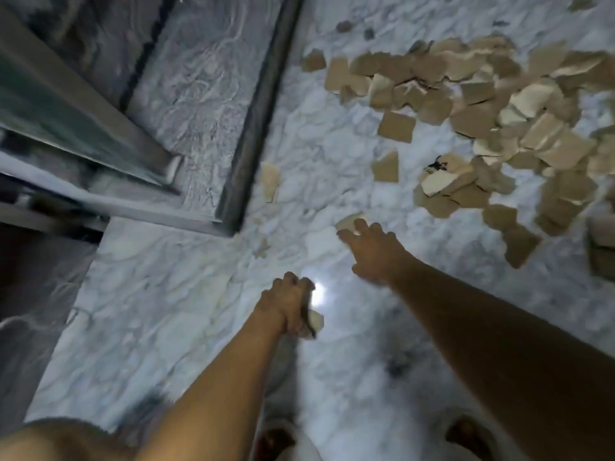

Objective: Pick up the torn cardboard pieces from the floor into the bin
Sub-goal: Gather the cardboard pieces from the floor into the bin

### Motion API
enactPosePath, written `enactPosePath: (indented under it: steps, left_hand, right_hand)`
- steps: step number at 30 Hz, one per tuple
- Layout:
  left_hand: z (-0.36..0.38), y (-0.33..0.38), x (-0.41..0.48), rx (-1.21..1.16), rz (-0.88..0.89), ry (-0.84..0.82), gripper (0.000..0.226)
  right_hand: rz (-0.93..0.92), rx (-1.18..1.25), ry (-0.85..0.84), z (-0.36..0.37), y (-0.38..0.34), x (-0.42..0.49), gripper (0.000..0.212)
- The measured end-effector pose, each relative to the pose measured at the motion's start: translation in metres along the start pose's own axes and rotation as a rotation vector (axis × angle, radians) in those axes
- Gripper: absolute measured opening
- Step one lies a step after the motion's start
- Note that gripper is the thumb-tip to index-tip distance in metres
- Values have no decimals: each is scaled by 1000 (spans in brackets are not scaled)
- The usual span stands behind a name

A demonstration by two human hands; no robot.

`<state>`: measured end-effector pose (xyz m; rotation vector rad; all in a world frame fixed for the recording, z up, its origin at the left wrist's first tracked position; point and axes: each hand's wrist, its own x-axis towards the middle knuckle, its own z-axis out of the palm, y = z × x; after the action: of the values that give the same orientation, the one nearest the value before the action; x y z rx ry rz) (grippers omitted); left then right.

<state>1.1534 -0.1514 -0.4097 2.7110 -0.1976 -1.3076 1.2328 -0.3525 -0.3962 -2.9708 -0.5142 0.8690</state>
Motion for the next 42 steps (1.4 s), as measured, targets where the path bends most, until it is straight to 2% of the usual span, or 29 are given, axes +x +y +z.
enactPosePath:
  steps: [3, 5, 7, 10, 13, 16, 18, 20, 23, 26, 28, 30, 32, 34, 37, 39, 40, 42]
  left_hand:
    - [28, -13, 31, 182, 153, 132, 96]
    - [29, -22, 46, 121, 211, 131, 81]
    - [24, -28, 53, -11, 199, 86, 58]
    - [16, -27, 56, 45, 168, 57, 31]
    - [17, -25, 58, 16, 155, 108, 17]
    - [5, -34, 70, -212, 112, 215, 26]
    - [-20, -43, 83, -244, 68, 278, 30]
    - [-58, -54, 96, -253, 4, 356, 40]
    - [-115, -68, 133, -270, -101, 486, 52]
    - [-147, -72, 180, -348, -191, 585, 53]
    - [-145, -70, 202, -367, -264, 604, 49]
    - [-137, -67, 210, -304, -316, 674, 44]
    - [-129, -63, 209, -246, -255, 837, 33]
    - [-124, -56, 205, -294, -193, 921, 29]
    - [-126, -46, 201, -546, -273, 897, 48]
    - [-124, -44, 204, -631, -391, 772, 55]
    - [-123, -41, 203, -589, -407, 712, 50]
    - [-119, -26, 199, -514, -352, 657, 30]
  right_hand:
    - [25, -8, 39, 39, 8, 40, 73]
    - [22, 31, 96, 53, 15, 55, 72]
    - [10, 113, 115, 53, 20, 60, 69]
    - [96, 133, 105, 49, 28, 54, 74]
    - [216, 139, 97, 52, 32, 50, 81]
    - [235, 223, -18, 46, 34, 56, 69]
    - [192, 253, -147, 36, 37, 61, 56]
    - [178, 291, -161, 17, 43, 74, 50]
    - [218, 399, -34, -18, 68, 111, 58]
    - [342, 417, 133, -43, 92, 152, 71]
    - [425, 385, 218, -43, 102, 175, 67]
    - [478, 390, 228, -31, 106, 188, 63]
    - [493, 359, 285, -16, 103, 195, 59]
    - [482, 356, 373, -8, 100, 194, 55]
    - [547, 569, 325, -16, 102, 184, 69]
    - [581, 788, 264, -21, 109, 174, 87]
    - [545, 805, 239, -22, 112, 167, 90]
    - [425, 690, 183, -20, 116, 152, 72]
